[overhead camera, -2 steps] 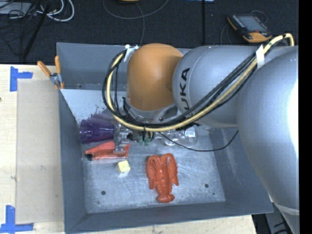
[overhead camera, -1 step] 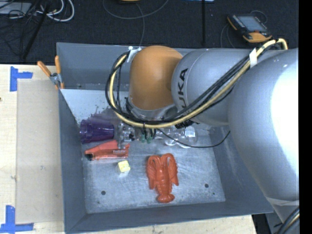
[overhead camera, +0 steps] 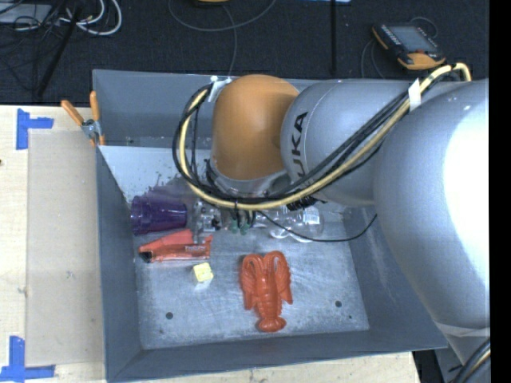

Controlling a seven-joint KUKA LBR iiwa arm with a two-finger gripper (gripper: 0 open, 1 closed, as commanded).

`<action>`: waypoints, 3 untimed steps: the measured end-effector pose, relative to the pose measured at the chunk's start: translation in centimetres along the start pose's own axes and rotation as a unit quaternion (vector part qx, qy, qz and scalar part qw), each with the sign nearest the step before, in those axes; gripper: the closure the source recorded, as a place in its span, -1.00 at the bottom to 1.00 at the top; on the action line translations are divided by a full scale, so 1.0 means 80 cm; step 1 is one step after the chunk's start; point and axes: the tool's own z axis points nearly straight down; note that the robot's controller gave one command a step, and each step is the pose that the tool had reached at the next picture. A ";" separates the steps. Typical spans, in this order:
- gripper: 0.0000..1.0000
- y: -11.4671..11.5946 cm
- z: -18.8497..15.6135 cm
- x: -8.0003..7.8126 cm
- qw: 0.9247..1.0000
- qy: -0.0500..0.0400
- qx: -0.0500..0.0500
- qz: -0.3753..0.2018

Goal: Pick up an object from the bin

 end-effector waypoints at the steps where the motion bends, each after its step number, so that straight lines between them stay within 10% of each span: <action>1: 1.00 0.004 0.027 -0.004 1.000 -0.001 -0.001 0.008; 2: -1.00 -0.003 0.033 0.003 1.000 0.000 0.000 0.000; 3: 1.00 -0.006 0.027 0.005 1.000 0.000 0.000 -0.002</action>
Offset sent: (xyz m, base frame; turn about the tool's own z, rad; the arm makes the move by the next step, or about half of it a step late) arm -0.0039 -0.0048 -0.0216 -0.0056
